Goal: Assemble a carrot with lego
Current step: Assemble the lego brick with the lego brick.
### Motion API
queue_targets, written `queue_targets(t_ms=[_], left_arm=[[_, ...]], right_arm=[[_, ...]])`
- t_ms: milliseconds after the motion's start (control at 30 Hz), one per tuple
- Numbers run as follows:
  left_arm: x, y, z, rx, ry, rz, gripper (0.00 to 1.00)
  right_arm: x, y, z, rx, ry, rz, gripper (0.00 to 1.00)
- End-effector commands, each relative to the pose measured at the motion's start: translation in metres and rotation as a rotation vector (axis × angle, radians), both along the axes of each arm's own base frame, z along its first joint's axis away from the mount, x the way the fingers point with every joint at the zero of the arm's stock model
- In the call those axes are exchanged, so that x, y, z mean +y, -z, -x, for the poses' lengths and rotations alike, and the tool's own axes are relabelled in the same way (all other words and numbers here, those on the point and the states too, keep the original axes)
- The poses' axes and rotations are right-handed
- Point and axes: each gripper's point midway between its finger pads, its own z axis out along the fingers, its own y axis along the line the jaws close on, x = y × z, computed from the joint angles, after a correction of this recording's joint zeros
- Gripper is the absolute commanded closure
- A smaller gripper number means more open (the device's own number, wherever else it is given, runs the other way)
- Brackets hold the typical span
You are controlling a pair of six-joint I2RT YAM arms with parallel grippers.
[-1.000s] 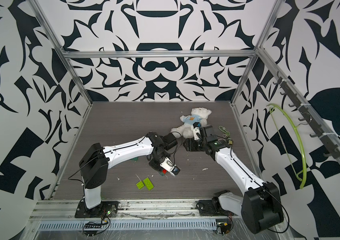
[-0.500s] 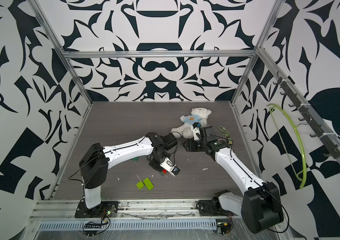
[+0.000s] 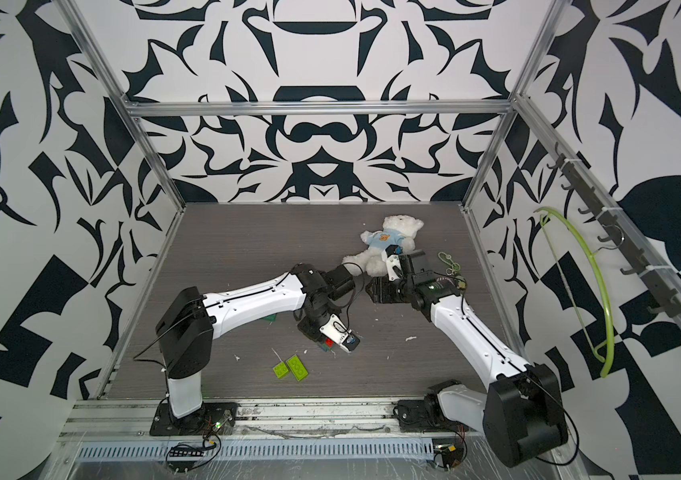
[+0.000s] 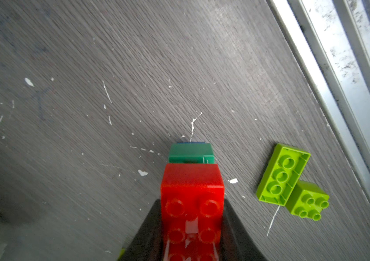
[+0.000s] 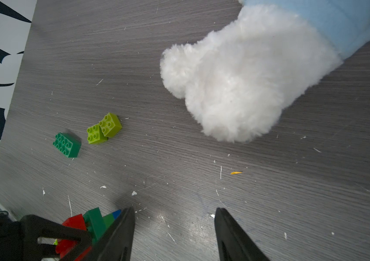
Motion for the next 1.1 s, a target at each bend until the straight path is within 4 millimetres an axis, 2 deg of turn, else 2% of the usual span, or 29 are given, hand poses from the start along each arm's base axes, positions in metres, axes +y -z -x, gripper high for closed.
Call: queue_targets(t_ms=[0, 333, 700, 933, 1067], left_arm=[[0.010, 0.000, 0.006, 0.025, 0.007, -0.026, 0.75], [0.012, 0.010, 0.006, 0.021, 0.011, -0.032, 0.75], [0.002, 0.005, 0.004, 0.025, -0.006, -0.001, 0.75], [0.009, 0.006, 0.004, 0.021, 0.007, -0.032, 0.75], [0.006, 0.004, 0.008, 0.045, 0.002, -0.024, 0.75]], right_arm=[[0.001, -0.002, -0.002, -0.014, -0.001, -0.017, 0.39], [0.002, -0.004, -0.002, -0.018, -0.002, -0.021, 0.39], [0.002, -0.002, -0.001, -0.013, -0.005, -0.022, 0.39], [0.002, 0.000, -0.001, -0.009, -0.006, -0.022, 0.39], [0.002, 0.001, -0.001, -0.006, -0.004, -0.024, 0.39]])
